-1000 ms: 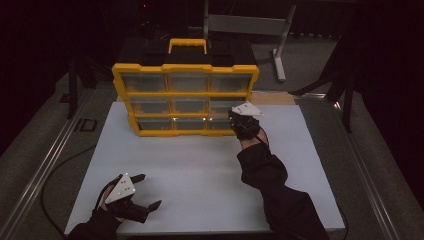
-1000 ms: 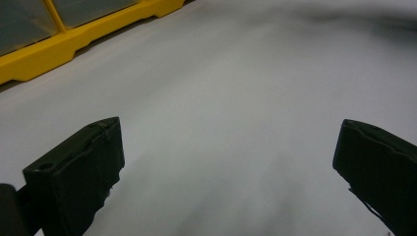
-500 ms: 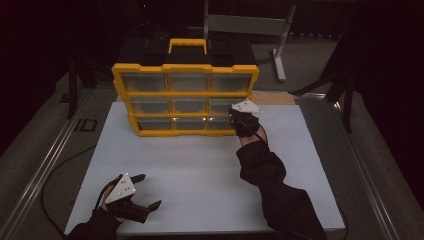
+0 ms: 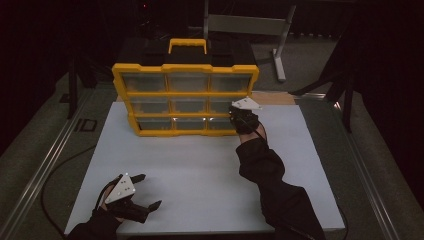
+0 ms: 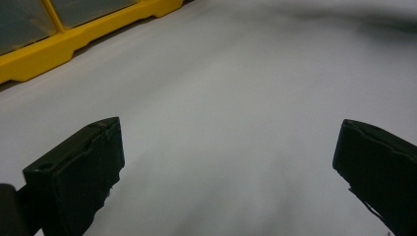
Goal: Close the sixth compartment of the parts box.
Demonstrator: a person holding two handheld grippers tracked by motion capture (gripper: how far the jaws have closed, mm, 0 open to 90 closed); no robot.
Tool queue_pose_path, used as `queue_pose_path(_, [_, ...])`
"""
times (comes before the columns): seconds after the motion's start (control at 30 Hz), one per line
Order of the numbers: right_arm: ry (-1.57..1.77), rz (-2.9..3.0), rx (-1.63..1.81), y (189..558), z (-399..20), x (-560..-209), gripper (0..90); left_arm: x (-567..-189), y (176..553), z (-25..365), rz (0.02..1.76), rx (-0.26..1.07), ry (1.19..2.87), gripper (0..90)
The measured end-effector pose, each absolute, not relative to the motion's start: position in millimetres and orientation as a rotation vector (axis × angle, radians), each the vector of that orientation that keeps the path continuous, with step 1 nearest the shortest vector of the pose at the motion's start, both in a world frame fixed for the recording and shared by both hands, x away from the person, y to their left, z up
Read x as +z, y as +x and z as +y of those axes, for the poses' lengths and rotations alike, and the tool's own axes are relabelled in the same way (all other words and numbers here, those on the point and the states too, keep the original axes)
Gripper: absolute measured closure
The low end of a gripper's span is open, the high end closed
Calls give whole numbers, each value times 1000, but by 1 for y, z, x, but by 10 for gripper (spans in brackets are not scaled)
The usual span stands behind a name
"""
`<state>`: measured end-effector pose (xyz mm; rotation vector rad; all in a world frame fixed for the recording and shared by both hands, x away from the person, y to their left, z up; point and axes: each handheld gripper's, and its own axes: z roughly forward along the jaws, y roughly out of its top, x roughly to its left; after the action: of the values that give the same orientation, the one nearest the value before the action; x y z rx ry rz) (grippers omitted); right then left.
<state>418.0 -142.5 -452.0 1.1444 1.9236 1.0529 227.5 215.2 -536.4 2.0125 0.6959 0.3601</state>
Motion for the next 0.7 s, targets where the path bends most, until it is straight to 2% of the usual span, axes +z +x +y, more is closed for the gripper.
queue_pose_path(0.7, [1154,1922,1046,422,-139,-450,900,-537,227,215,697,358,2017,0])
